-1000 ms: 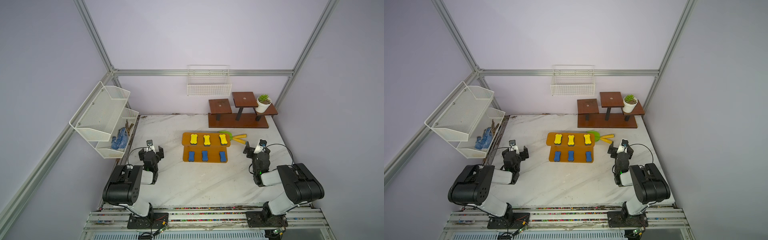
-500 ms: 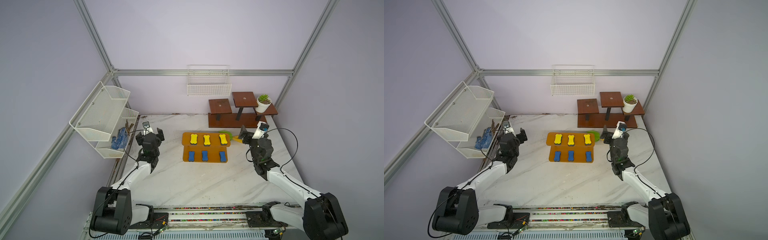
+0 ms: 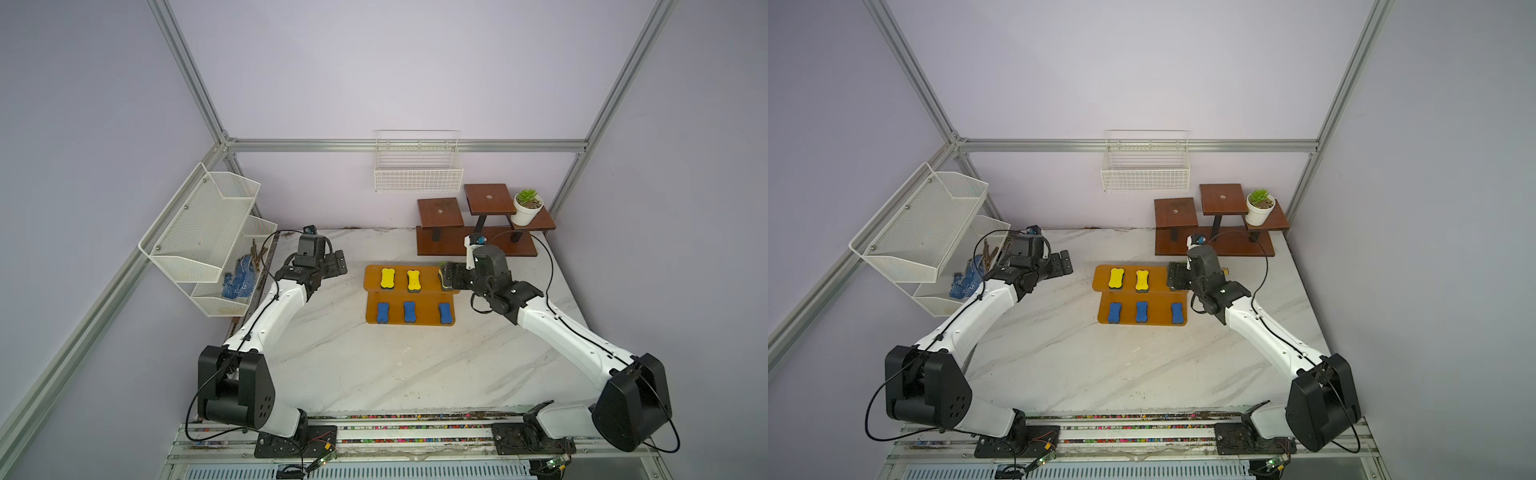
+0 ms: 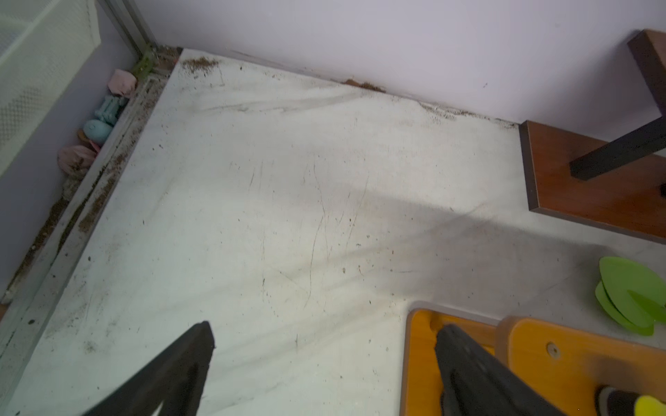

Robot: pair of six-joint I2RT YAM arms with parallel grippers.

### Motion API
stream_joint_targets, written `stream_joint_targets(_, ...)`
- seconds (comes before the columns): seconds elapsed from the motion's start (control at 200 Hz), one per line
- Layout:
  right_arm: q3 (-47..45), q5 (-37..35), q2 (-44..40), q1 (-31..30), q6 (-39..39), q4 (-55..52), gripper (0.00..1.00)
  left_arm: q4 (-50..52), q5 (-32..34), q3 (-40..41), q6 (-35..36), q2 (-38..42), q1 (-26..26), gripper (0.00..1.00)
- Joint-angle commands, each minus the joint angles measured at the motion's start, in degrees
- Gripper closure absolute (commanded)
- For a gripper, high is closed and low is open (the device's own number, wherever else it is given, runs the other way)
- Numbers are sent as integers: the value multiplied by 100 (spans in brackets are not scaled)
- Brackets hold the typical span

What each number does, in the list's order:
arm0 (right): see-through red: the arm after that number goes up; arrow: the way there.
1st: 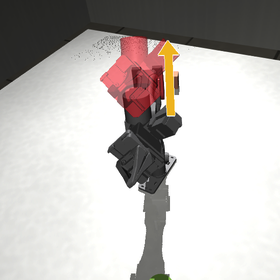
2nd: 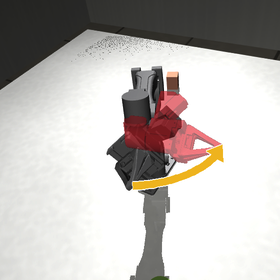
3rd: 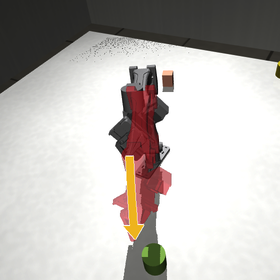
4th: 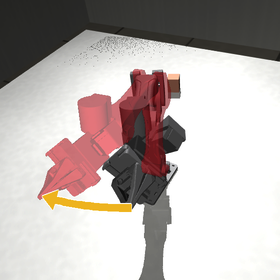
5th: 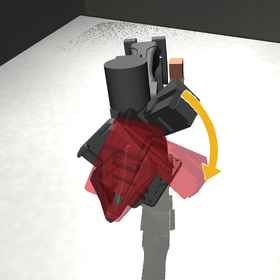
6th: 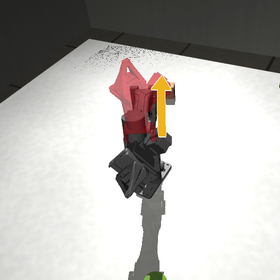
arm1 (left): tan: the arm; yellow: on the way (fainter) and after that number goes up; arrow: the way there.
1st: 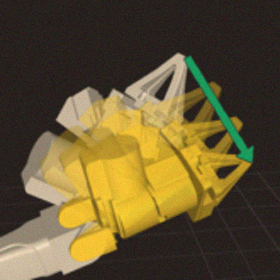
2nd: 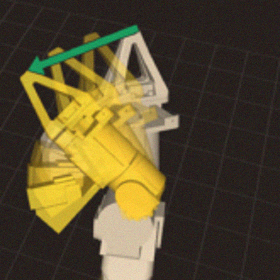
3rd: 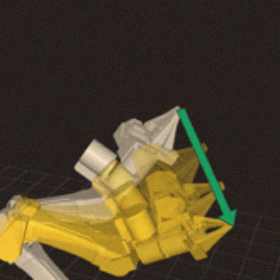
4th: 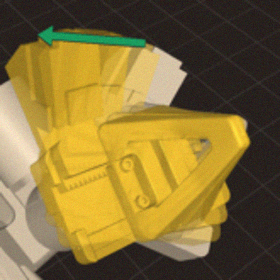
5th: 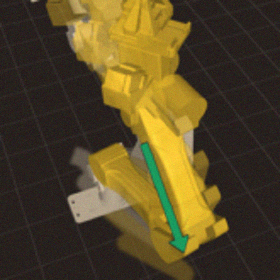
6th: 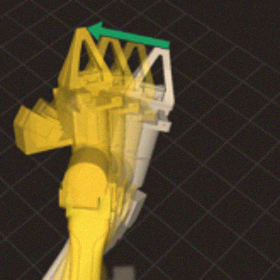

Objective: Remove the whiteboard erasers from the shelf
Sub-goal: Pick up the whiteboard eraser from the shelf.

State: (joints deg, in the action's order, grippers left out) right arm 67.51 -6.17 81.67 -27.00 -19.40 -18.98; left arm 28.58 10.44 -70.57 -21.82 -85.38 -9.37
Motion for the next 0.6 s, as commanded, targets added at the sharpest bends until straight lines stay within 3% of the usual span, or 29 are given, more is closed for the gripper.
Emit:
stream_joint_targets(0.0,569,-144,318,-161,243,-1186,14,629,-5,-331,-165,-36,-53,0)
stream_joint_targets(0.185,1328,-192,882,-213,487,-1826,15,796,-125,-414,-138,-188,-175,0)
stream_joint_targets(0.34,1751,-300,1279,-226,511,-2220,21,862,-241,-444,-129,-307,-206,0)
stream_joint_targets(0.595,1818,-397,1484,-261,429,-2420,29,895,-266,-432,-128,-356,-215,0)
